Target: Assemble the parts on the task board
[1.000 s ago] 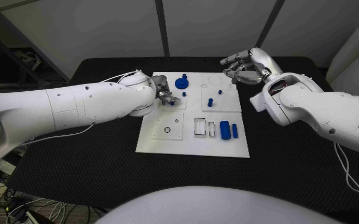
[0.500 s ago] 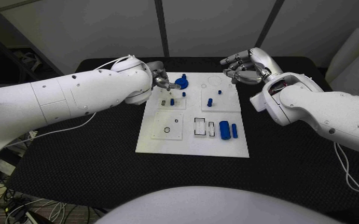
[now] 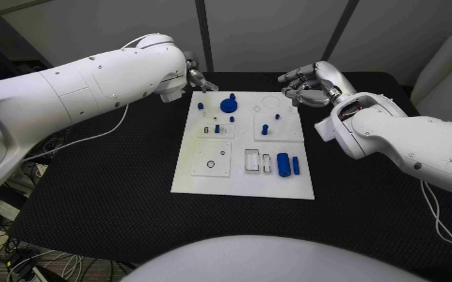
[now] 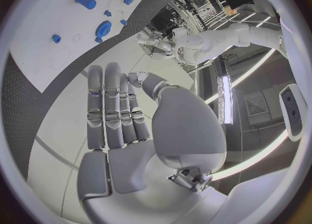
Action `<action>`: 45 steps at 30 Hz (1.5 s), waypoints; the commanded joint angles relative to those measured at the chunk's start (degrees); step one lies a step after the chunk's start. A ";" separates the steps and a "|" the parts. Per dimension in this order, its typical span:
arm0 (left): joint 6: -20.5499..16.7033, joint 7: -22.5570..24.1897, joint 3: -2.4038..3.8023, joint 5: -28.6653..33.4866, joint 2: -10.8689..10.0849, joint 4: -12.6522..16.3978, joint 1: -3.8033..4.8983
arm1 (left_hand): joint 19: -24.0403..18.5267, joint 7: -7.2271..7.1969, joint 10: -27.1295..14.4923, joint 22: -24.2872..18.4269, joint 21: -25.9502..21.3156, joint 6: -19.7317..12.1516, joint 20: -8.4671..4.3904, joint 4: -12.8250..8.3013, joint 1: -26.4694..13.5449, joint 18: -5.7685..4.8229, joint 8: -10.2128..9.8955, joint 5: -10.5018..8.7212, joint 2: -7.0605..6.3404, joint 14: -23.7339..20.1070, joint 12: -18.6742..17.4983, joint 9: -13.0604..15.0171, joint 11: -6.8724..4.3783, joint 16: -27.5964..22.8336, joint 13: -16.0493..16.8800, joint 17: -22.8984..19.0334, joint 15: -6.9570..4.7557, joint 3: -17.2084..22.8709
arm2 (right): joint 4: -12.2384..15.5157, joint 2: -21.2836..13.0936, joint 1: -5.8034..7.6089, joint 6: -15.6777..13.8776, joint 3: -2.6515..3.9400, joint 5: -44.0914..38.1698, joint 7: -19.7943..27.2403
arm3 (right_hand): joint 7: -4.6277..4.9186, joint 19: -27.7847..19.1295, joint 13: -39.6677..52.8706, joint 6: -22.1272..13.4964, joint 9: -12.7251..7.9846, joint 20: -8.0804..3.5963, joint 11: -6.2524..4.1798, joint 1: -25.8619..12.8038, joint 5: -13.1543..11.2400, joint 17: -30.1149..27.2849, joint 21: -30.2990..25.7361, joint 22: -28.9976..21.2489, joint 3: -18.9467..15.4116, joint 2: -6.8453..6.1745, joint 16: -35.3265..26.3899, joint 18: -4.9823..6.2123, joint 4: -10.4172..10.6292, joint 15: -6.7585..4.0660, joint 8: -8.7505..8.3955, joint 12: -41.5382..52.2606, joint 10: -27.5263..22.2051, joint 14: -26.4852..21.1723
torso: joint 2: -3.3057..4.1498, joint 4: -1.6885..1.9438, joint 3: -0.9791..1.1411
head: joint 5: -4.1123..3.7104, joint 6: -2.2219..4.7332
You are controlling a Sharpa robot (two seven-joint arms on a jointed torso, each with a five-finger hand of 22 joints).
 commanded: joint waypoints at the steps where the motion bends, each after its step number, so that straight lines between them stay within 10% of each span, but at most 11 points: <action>1: 6.16 0.93 -0.42 1.68 1.35 -2.70 0.22 | -0.04 0.15 -0.26 0.11 0.02 -0.41 0.36 -0.13 0.39 0.01 -0.29 -0.29 0.39 4.30 0.05 -0.08 0.06 0.02 0.00 8.39 0.53 0.31 | 0.00 0.17 0.12 0.27 0.04 -0.16 0.54 | 0.28 0.29 -0.06 0.22 -0.07 0.20 0.33 0.10 0.28 -0.05 -0.15 -0.08 -0.32 0.53 -0.19 0.66 0.11 0.08 -0.30 -0.11 -0.10 0.27 | -0.01 0.08 0.01 | 0.13 0.22; 14: 5.43 12.56 -2.22 -10.29 5.58 -12.48 -0.31 | -0.61 1.32 -5.89 -0.61 -1.63 -4.82 1.15 -0.91 4.92 0.26 -1.05 -0.85 -0.76 3.88 -7.91 -3.34 1.04 -0.74 -8.15 7.09 1.33 -0.21 | -0.19 0.64 0.11 0.54 0.04 -0.16 0.64 | 0.28 0.30 -0.10 0.21 -0.07 0.19 0.32 0.14 0.30 -0.06 -0.19 -0.09 -0.31 0.53 -0.26 0.66 0.06 0.07 -0.30 -0.10 -0.11 0.29 | -0.01 0.07 -0.09 | 0.79 0.72; 27: 6.91 29.66 -3.56 -20.86 7.85 -19.36 -1.31 | -0.58 1.62 -5.72 -0.55 -2.09 -9.21 1.16 -2.67 9.46 0.33 -0.96 -0.82 -1.06 3.91 -8.36 -10.59 0.58 -0.56 -9.40 7.37 1.14 -0.71 | -0.44 1.13 0.10 0.65 0.04 -0.16 0.71 | 0.28 0.30 -0.10 0.21 -0.07 0.19 0.32 0.14 0.30 -0.06 -0.19 -0.09 -0.31 0.53 -0.26 0.66 0.06 0.07 -0.30 -0.10 -0.11 0.29 | -0.03 -0.10 -0.05 | 1.30 1.27; 45: 12.86 39.31 -3.94 -22.55 8.85 -25.21 -2.26 | -0.97 0.89 -6.04 -0.48 -2.67 -9.94 0.69 -5.04 11.46 0.38 -0.89 -0.82 -0.13 3.84 -8.69 -15.27 -0.13 -0.43 -10.14 7.56 0.61 -0.84 | -0.14 1.03 0.10 0.50 0.05 -0.16 0.71 | 0.28 0.30 -0.10 0.21 -0.07 0.19 0.32 0.14 0.30 -0.06 -0.19 -0.09 -0.31 0.53 -0.26 0.66 0.06 0.07 -0.30 -0.10 -0.11 0.29 | 0.21 -0.15 -0.12 | 1.02 1.34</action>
